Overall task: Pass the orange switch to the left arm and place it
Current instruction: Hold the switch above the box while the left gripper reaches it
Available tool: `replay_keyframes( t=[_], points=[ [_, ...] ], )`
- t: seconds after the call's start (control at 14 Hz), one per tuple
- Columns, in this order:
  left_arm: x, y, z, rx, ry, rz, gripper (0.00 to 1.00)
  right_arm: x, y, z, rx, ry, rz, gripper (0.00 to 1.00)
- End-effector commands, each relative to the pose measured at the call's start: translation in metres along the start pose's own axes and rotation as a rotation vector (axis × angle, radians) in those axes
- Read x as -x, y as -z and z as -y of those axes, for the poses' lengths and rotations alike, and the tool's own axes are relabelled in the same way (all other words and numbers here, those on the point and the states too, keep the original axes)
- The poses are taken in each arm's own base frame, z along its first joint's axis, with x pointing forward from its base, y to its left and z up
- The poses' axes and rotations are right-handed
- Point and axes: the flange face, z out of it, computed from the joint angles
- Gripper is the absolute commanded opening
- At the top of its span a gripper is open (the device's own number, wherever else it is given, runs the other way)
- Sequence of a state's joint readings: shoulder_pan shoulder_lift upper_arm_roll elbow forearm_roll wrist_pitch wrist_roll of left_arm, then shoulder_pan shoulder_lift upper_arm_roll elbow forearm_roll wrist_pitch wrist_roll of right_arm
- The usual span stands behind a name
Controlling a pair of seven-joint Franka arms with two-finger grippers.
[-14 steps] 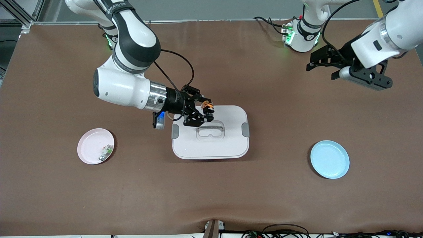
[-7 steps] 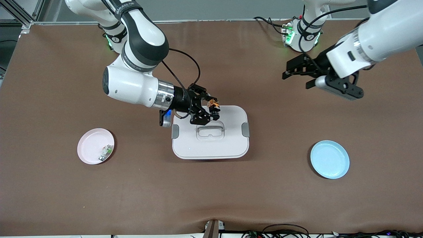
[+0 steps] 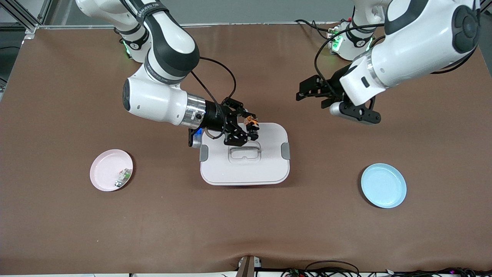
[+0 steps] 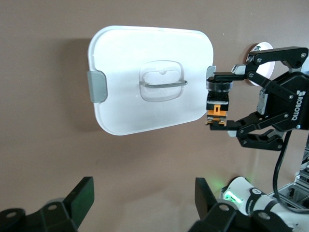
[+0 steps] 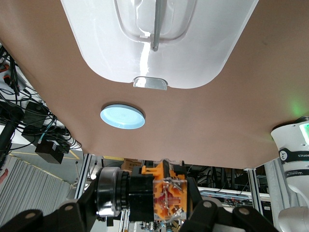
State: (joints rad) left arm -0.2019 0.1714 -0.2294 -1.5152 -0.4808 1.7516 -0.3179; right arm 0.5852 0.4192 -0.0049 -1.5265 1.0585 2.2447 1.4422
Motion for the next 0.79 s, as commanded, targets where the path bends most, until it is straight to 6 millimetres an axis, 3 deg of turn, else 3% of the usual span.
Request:
replay_keyframes(
  t=[0.0,0.36,0.72],
  points=[
    [-0.001,-0.015,-0.024,0.028,0.068,-0.014,0.85,0.006,-0.002,0.004,-0.009,-0.015,0.017,0.23],
    [-0.009,-0.054,-0.043,0.048,0.131,-0.028,0.83,0.006,-0.004,0.003,-0.007,-0.011,0.015,0.23],
    [-0.022,-0.079,-0.051,0.079,0.13,-0.074,0.84,0.007,-0.003,0.004,-0.009,-0.006,0.016,0.23]
  ],
)
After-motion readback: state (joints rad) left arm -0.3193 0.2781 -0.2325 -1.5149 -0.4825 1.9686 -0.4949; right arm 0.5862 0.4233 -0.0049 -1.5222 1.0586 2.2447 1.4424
